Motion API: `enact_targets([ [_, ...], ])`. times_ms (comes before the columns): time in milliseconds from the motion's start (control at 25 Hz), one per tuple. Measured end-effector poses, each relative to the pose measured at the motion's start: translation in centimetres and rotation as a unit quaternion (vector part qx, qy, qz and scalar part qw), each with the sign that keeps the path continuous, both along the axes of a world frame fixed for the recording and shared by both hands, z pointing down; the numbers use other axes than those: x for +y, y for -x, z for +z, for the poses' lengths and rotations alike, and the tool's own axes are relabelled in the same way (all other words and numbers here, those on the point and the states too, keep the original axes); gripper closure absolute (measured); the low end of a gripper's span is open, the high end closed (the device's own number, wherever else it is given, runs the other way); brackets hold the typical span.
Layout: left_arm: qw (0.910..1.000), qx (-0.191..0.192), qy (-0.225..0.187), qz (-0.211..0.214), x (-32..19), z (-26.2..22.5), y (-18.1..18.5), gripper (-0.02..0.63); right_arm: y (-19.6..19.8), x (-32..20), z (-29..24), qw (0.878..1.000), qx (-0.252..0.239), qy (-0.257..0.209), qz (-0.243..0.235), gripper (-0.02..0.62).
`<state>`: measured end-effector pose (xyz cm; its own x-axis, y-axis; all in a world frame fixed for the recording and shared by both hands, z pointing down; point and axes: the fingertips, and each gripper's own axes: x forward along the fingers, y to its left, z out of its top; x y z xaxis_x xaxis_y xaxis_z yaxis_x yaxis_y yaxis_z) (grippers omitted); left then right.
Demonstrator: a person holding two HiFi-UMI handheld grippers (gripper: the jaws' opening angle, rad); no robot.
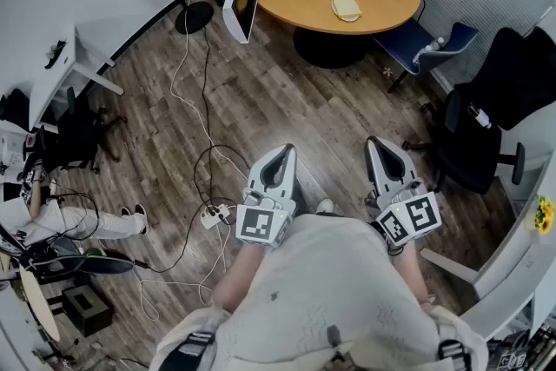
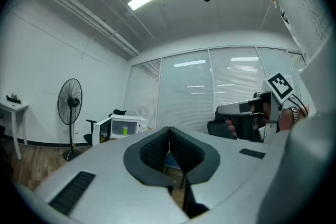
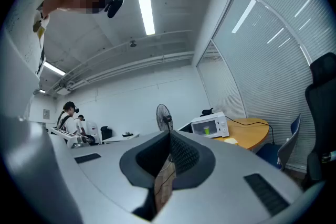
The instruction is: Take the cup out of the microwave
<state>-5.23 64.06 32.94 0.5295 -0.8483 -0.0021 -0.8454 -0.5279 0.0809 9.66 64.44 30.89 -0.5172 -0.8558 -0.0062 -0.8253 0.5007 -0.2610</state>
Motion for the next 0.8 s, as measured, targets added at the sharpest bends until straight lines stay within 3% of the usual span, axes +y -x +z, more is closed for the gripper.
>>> enact_targets([
  [160,0.9998,-0.019,0.004,-0.007,0.2,0.5,-0.1,0.584,-0.3,-0.1,0.2,1.0,0.0,-0.001,-0.002,0.589],
  [800,0.9999,-0.005,0.003,-0.015,-1.1,0.6,0.1,0.583,-0.4,-0.7,1.2,1.0,0.001,0.014,-0.003,0.588],
])
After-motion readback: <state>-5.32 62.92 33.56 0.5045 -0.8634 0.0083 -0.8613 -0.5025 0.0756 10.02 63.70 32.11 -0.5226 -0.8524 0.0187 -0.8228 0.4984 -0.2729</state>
